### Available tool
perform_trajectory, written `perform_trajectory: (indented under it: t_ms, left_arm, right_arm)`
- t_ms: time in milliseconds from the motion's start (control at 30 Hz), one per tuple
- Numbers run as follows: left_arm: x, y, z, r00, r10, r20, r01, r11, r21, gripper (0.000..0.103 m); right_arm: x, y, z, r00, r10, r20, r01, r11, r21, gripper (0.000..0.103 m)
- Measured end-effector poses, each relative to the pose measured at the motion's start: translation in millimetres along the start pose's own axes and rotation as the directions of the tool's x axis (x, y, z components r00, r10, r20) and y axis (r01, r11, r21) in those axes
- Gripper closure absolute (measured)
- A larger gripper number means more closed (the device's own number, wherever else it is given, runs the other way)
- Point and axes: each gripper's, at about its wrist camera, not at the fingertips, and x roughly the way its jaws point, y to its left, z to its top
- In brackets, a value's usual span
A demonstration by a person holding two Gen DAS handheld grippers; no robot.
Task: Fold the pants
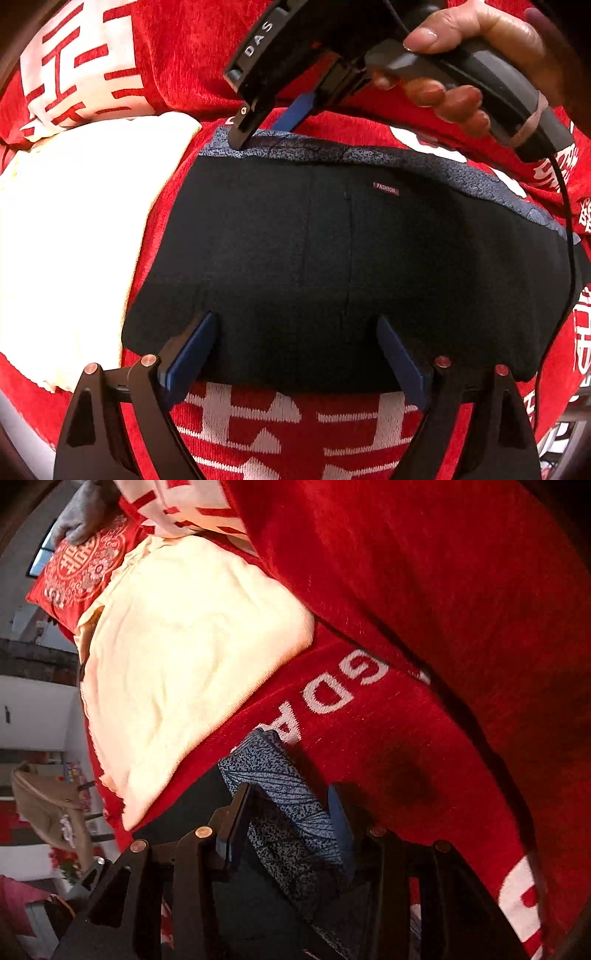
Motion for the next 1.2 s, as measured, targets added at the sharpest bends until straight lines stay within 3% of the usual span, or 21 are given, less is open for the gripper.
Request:
perform_trajectory:
  t_ms: [33,300,467,667,800,833,933,1100,1200]
  left_arm:
    - [0,0,0,1.0,-0.002,-0.001,0.002,1.0,0.002,0.015]
    - [-20,15,1,0.998,-0.053,-0.029,0.049,0.991,-0.124,0.015]
    - [-24,12,11,1.0,-0.022,-0.018,0.019,0.993,-0.117,0.015]
    - [4,24,19,0.996,0.043,-0.081,-0.054,0.987,-0.149,0.015]
    - [0,15,16,0.993,0.08,-0.09,-0.088,0.993,-0.084,0.015]
    - [-1,12,15,0.991,0.088,-0.096,-0.095,0.993,-0.063,0.015]
    - [-7,-2,15,0.985,0.131,-0.111,-0.133,0.991,-0.009,0.015]
    - [-22,-41,23,0.987,0.107,-0.122,-0.102,0.994,0.045,0.015]
    - [-23,-79,30,0.987,0.106,-0.121,-0.09,0.988,0.127,0.015]
  right_arm:
    - [-3,3,-1,1.0,-0.005,0.005,0.005,1.0,-0.014,0.096]
    - [-17,40,6,0.998,0.062,0.016,-0.06,0.994,-0.086,0.096]
    - [15,15,3,1.0,-0.002,0.012,0.001,0.998,0.057,0.095]
    - [-35,10,-28,0.989,-0.041,0.142,0.018,0.987,0.158,0.078]
    - [-84,-4,-90,0.969,-0.113,0.221,0.058,0.969,0.241,0.049]
    - [-92,-11,-108,0.965,-0.122,0.231,0.057,0.962,0.269,0.046]
    - [-112,-26,-168,0.958,-0.142,0.251,0.041,0.928,0.369,0.046]
    - [-134,-55,-272,0.946,-0.216,0.242,0.071,0.866,0.494,0.046]
    - [-146,-82,-334,0.941,-0.225,0.253,0.031,0.8,0.6,0.046]
